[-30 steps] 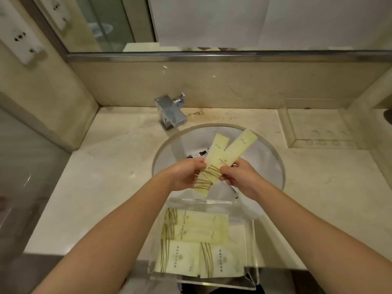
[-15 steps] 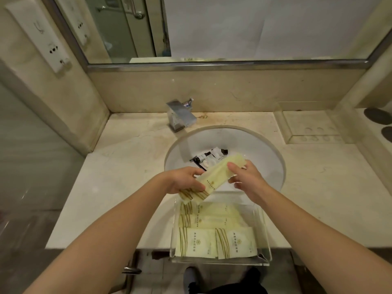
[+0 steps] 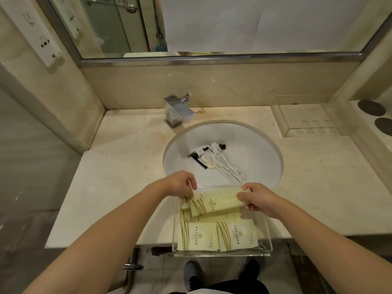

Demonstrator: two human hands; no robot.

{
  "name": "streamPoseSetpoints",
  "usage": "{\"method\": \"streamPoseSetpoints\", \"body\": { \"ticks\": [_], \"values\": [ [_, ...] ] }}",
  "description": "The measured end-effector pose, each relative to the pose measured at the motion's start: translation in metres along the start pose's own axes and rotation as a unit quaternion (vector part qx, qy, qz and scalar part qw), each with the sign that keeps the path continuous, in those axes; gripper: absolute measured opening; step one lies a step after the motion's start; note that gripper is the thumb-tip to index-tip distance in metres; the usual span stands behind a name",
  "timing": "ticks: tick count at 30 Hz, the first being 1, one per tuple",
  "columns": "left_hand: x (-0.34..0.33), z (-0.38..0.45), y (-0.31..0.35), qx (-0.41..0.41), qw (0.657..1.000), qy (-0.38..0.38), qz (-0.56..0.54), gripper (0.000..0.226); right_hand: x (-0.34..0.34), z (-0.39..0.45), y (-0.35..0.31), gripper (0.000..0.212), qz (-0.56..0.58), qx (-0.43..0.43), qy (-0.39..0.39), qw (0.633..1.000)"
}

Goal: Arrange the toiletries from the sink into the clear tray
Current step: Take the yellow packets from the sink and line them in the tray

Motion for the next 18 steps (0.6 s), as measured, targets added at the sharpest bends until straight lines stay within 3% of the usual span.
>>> {"method": "streamPoseSetpoints", "body": {
  "ticks": [5, 9, 12, 14, 18],
  "values": [
    [0.002, -0.006, 0.011, -0.054, 0.983, 0.094, 0.151, 0.019, -0.007, 0.002, 0.004, 0.023, 0.036, -0.037, 0.007, 0.999],
    [-0.002, -0.014, 0.020, -0.096, 0.929, 0.174, 0.311, 0.021, -0.008, 0.000, 0.002, 0.026, 0.027, -0.046, 0.016, 0.998],
    [-0.004, -0.017, 0.018, -0.106, 0.900, 0.236, 0.351, 0.030, -0.010, -0.001, 0.006, 0.029, 0.010, -0.058, 0.028, 0.998],
    [-0.004, -0.014, 0.009, -0.077, 0.909, 0.243, 0.331, 0.041, -0.008, -0.002, 0.006, 0.026, -0.023, -0.052, 0.057, 0.997],
    [-0.006, -0.005, -0.014, 0.011, 0.941, 0.186, 0.283, 0.060, -0.009, -0.010, -0.004, 0.012, -0.145, -0.022, 0.111, 0.983]
  ]
}}
Point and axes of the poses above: each hand's wrist, its own z-axis towards the middle knuckle, its own x-axis out of the back of the hand, y = z × x, the point moved 7 cm from there along z, towards the middle knuckle, and after that the axes turned 15 degrees about z, right-handed, at the moved point
